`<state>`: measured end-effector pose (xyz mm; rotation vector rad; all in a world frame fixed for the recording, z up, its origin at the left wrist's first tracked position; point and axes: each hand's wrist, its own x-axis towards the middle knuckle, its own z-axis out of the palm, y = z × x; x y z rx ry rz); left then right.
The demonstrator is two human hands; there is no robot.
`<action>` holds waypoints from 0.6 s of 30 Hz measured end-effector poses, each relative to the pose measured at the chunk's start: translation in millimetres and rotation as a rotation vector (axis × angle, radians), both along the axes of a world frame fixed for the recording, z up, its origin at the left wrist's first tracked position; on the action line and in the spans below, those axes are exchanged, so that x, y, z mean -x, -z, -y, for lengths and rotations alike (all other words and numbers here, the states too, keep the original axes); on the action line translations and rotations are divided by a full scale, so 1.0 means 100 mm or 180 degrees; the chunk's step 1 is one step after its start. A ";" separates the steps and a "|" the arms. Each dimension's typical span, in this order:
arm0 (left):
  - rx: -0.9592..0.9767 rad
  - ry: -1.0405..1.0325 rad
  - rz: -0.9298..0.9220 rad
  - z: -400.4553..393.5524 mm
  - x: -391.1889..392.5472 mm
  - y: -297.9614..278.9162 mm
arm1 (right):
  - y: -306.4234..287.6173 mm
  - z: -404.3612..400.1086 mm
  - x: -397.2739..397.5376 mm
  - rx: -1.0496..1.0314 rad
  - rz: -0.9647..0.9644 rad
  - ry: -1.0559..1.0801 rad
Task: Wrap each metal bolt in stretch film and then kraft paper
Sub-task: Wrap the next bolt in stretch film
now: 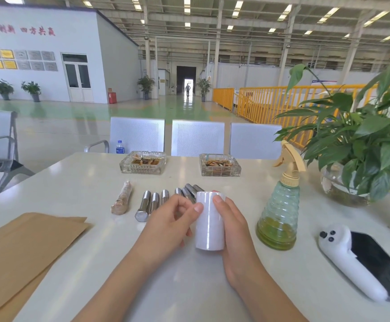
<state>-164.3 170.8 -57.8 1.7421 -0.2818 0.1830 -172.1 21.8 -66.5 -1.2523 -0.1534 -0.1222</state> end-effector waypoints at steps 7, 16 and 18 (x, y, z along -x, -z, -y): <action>0.0126 -0.0084 0.0239 -0.05 0.01 -0.05 | 0.00 -0.02 0.00 0.0130 0.0362 0.0260; -0.0344 -0.0545 0.0525 -0.02 0.02 -0.04 | 0.03 -0.08 0.04 0.0611 0.0787 0.0569; -0.0338 -0.0605 0.0529 -0.02 0.00 -0.05 | 0.02 -0.07 0.03 0.0539 0.0678 0.0508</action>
